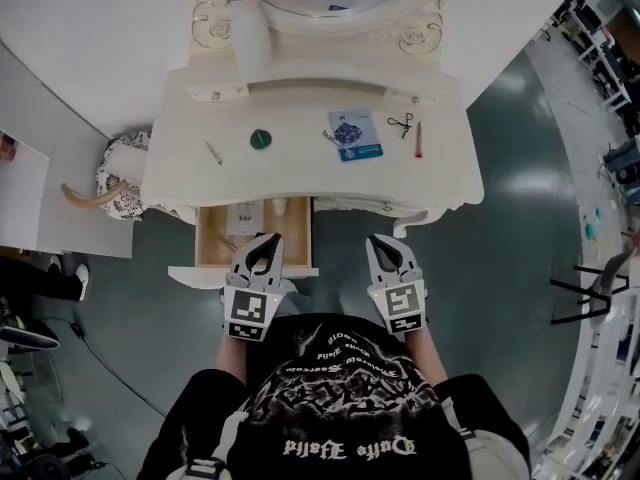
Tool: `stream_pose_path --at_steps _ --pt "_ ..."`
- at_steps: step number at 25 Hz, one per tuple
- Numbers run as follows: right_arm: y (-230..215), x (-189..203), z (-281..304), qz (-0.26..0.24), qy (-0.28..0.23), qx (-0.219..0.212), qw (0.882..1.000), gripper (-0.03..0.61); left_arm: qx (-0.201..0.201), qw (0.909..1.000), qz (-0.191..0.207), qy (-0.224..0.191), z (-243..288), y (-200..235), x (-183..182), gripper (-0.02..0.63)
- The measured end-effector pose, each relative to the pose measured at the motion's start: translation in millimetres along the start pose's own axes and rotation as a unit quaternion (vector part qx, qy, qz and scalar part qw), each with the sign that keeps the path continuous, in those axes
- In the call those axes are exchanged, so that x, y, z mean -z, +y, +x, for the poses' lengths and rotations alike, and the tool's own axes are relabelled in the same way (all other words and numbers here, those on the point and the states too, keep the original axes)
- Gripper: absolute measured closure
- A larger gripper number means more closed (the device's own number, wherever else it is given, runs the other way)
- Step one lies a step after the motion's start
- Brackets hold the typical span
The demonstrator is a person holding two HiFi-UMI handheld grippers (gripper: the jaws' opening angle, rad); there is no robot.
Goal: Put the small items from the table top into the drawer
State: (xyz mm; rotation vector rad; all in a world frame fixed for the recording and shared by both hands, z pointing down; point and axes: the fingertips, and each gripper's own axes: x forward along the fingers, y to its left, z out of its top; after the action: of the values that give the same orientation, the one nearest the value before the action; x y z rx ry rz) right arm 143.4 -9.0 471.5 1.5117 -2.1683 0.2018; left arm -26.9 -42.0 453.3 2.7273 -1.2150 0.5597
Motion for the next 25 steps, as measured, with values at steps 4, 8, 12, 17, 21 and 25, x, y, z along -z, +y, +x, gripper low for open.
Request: stream_pose_path --at_steps 4,8,12,17,21,25 --pt "13 -3 11 0.01 0.006 0.009 1.0 0.568 0.018 0.9998 0.007 0.001 2 17 4 0.598" --pt "25 -7 19 0.02 0.008 0.011 1.0 0.568 0.027 0.9996 0.004 0.001 2 30 5 0.598" --pt "32 -9 22 0.027 0.009 0.008 1.0 0.568 0.03 0.9996 -0.003 -0.003 -1 37 6 0.598" --pt "32 -15 29 0.03 0.007 0.005 1.0 0.568 0.032 0.9994 -0.009 0.005 -2 40 11 0.598" --pt "25 -23 37 0.032 -0.002 0.0 0.999 0.568 0.024 0.9993 -0.028 0.005 2 46 10 0.598" --pt "12 -28 49 0.028 0.001 -0.011 1.0 0.568 -0.004 0.999 -0.045 0.009 8 55 7 0.598"
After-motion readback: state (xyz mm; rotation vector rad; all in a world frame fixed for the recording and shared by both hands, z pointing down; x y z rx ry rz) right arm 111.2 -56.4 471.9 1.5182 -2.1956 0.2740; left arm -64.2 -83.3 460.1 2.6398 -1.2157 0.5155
